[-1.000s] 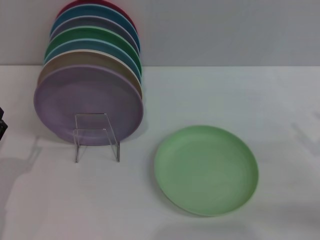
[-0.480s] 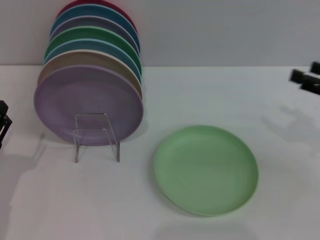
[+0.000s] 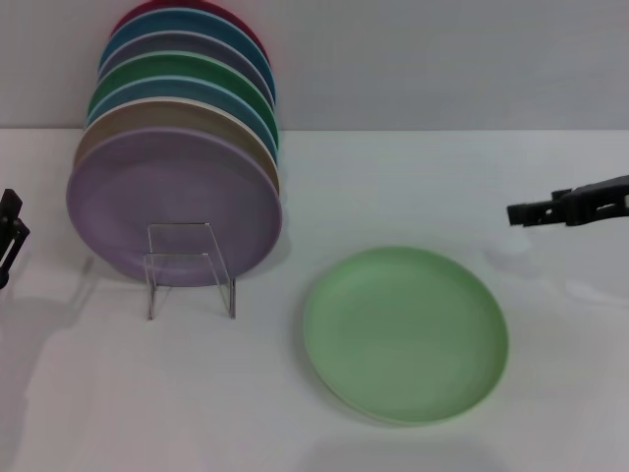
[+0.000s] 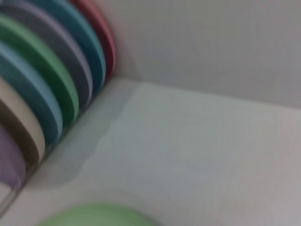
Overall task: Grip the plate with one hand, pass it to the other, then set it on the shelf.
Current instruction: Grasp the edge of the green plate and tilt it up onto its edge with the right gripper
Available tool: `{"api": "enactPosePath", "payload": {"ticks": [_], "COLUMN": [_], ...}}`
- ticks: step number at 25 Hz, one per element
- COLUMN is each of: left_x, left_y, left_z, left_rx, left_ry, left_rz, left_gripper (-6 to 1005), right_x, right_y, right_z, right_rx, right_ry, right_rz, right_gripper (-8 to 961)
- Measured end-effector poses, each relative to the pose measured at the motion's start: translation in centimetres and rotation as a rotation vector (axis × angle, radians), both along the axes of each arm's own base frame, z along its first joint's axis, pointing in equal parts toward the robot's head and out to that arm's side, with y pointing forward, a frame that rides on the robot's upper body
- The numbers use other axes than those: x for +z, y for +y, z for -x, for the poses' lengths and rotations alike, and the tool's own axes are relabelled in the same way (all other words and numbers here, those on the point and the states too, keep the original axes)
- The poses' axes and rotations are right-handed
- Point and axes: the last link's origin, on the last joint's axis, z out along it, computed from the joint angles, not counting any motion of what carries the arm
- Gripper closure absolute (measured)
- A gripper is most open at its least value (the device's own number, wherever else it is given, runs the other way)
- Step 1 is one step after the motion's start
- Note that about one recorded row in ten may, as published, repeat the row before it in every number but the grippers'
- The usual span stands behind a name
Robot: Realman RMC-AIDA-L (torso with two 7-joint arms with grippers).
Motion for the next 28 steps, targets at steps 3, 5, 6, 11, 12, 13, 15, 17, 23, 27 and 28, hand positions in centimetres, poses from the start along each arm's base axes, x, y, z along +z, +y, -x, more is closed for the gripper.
{"api": "enactPosePath", "payload": {"ticks": [3, 5, 6, 11, 12, 13, 15, 17, 23, 27, 28], "left_x": [0.0, 0.0, 0.0, 0.0, 0.0, 0.0, 0.0, 0.0, -0.1, -0.1, -0.1], "left_y": [0.0, 0.1, 0.1, 0.3, 0.3, 0.3, 0.3, 0.4, 0.4, 0.3, 0.3], "left_z": [0.0, 0.0, 0.0, -0.2, -0.2, -0.2, -0.2, -0.3, -0.3, -0.3, -0.3], "left_rx": [-0.001, -0.001, -0.001, -0.006, -0.007, -0.007, -0.008, -0.01, -0.011, -0.01, -0.01], "left_ry": [0.0, 0.0, 0.0, 0.0, 0.0, 0.0, 0.0, 0.001, 0.002, 0.002, 0.003], "left_rz": [0.0, 0.001, 0.001, 0.001, 0.001, 0.001, 0.002, 0.003, 0.005, 0.007, 0.008], "left_gripper": [167, 167, 167, 167, 167, 167, 166, 166, 166, 166, 166], "right_x": [-1.4, -2.4, -2.9, -4.1, -4.6, -4.6, -5.0, -5.6, -6.9, -7.8, -7.8], "right_y": [0.5, 0.7, 0.8, 1.3, 1.4, 1.4, 1.5, 1.5, 1.6, 1.7, 1.7], "right_z": [0.4, 0.8, 0.9, 1.2, 1.2, 1.2, 1.2, 1.3, 1.4, 1.2, 1.2], "right_rx": [-0.002, 0.002, 0.002, -0.004, -0.011, -0.011, -0.014, -0.006, -0.005, -0.008, -0.008], "right_ry": [-0.043, -0.062, -0.073, -0.119, -0.132, -0.132, -0.141, -0.156, -0.189, -0.228, -0.228], "right_rz": [0.061, 0.097, 0.114, 0.153, 0.165, 0.165, 0.175, 0.194, 0.23, 0.245, 0.245], "right_gripper": [236, 240, 242, 253, 255, 257, 261, 265, 277, 285, 287]}}
